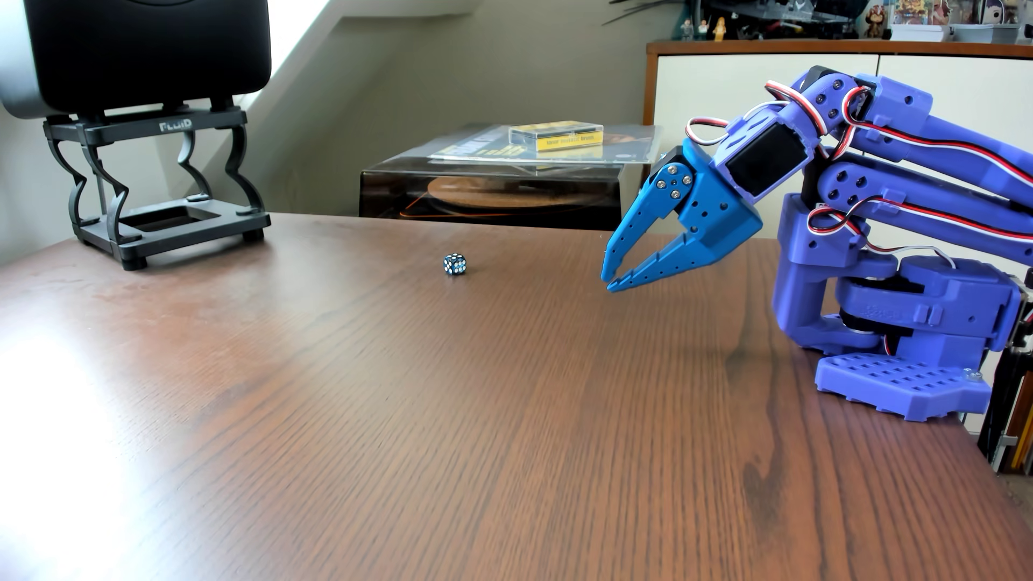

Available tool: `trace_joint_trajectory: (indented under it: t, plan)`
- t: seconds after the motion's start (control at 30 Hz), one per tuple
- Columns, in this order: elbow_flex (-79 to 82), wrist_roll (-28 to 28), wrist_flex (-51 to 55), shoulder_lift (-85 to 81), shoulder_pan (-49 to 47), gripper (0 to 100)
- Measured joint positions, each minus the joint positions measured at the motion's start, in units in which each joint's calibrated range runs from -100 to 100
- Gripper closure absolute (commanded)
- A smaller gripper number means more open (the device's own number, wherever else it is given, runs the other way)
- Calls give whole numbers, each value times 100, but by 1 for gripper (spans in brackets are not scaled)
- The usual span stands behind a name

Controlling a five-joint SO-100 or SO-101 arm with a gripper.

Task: Grab the blue dice

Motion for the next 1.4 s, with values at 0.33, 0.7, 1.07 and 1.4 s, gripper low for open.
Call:
trace_joint_trajectory:
  t: [0.33,0.7,1.07,1.4]
  plan:
    - [0,0,-96,0,0,98]
    - [0,0,-96,0,0,98]
    - [0,0,-96,0,0,98]
    - [0,0,-96,0,0,98]
